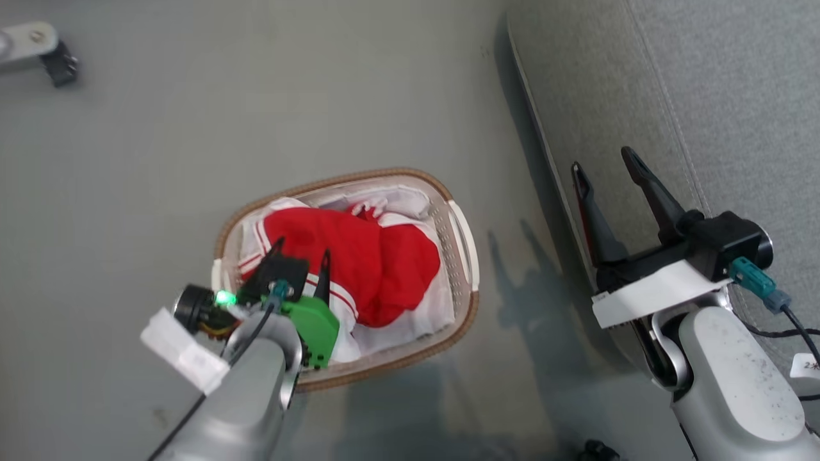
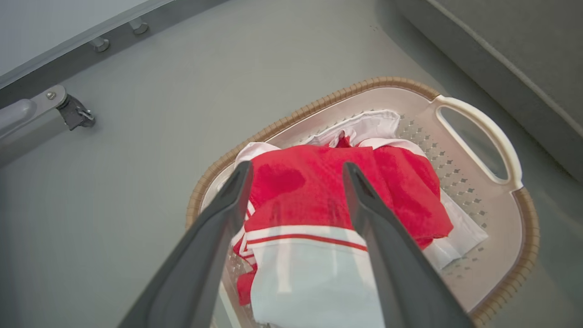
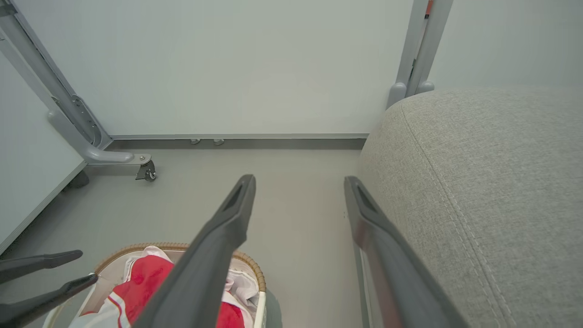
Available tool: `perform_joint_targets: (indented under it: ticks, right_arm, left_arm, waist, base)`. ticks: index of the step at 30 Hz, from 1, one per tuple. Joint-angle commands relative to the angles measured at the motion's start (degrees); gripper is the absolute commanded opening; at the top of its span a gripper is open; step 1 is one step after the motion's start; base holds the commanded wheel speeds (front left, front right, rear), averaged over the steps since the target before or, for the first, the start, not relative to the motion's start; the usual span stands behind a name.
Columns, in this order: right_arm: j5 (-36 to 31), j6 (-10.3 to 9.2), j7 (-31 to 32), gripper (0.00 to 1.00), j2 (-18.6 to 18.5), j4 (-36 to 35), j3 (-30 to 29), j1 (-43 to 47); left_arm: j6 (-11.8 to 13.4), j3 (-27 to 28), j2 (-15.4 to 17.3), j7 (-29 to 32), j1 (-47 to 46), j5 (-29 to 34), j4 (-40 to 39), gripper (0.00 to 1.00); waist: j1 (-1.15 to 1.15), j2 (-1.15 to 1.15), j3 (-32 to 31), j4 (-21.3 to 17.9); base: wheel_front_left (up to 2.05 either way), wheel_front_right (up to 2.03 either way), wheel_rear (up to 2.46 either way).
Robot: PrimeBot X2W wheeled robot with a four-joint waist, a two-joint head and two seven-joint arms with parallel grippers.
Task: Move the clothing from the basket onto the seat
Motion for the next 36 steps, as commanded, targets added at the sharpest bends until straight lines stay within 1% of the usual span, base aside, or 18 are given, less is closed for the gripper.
perform_joint_targets:
  ticks: [1,9,12,15,18,21,24,28,30,31,34,36]
  right_arm:
    - [0.6,-0.02,-0.1,1.0,0.3,-0.4,0.4,-1.5]
    - [1.5,-0.02,-0.1,1.0,0.7,-0.4,3.0,-4.1]
    - [2.0,-0.02,-0.1,1.0,1.3,0.0,3.4,-4.8]
    - [2.3,-0.02,-0.1,1.0,1.8,0.5,3.6,-4.9]
    - [2.7,-0.02,-0.1,1.0,2.4,0.7,3.8,-5.1]
    - [3.0,-0.02,-0.1,1.0,2.8,0.7,4.0,-5.3]
    - [3.3,-0.03,-0.1,1.0,3.0,0.6,4.3,-5.4]
    - [3.2,-0.02,-0.1,1.0,3.2,0.8,5.1,-5.4]
    - [3.4,-0.02,-0.1,1.0,3.1,0.8,5.3,-5.5]
    - [3.5,-0.03,-0.1,1.0,3.1,0.9,5.4,-5.6]
    - [3.7,-0.02,-0.1,1.0,2.9,1.2,5.5,-5.4]
    - [3.8,-0.02,-0.1,1.0,2.8,1.3,5.3,-5.3]
  left_arm:
    - [0.6,-1.3,0.4,0.6,-3.3,-0.1,1.9,1.0]
    - [4.6,-7.3,0.4,7.1,-12.0,-0.2,11.1,1.0]
    - [6.7,-8.2,0.4,11.0,-13.6,-1.0,13.8,1.0]
    - [9.6,-9.5,0.4,16.2,-15.0,-1.3,16.1,1.0]
    - [11.0,-10.5,0.4,19.0,-15.5,-1.2,17.0,1.0]
    - [11.2,-11.2,0.4,21.0,-16.1,-1.8,17.5,1.0]
    - [9.4,-12.3,0.4,24.2,-16.6,-1.8,18.1,1.0]
    - [6.8,-14.7,0.5,27.8,-17.5,-0.2,18.8,1.0]
    - [5.7,-15.4,0.7,29.0,-17.8,0.0,18.9,0.71]
    - [5.1,-15.5,0.7,29.3,-17.9,0.0,19.0,0.0]
    - [4.5,-15.2,0.6,29.8,-17.0,-1.2,19.1,0.0]
    - [4.9,-14.3,0.5,27.9,-16.2,-2.5,18.8,0.0]
  waist:
    - [0.0,0.0,8.7,-5.6]
    - [0.0,0.0,14.6,-8.1]
    - [0.0,0.0,16.0,-9.1]
    - [0.0,0.0,17.0,-9.8]
    - [0.0,0.0,17.5,-10.4]
    - [0.0,0.0,18.2,-10.8]
    - [0.0,0.0,18.5,-11.2]
    - [0.0,0.0,18.5,-11.4]
    - [0.0,0.0,18.4,-11.5]
    - [0.0,0.0,18.3,-11.5]
    - [0.0,0.0,17.5,-11.3]
    - [0.0,0.0,16.5,-11.0]
  base:
    - [0.0,0.0,0.0]
    - [0.0,0.0,0.0]
    - [0.0,0.0,0.0]
    - [0.0,0.0,0.0]
    - [0.0,0.0,0.0]
    - [0.0,0.0,0.0]
    - [0.0,0.0,0.0]
    - [0.0,0.0,0.0]
    - [0.0,0.0,0.0]
    - [0.0,0.0,0.0]
    - [0.0,0.0,0.0]
    - [0.0,0.0,0.0]
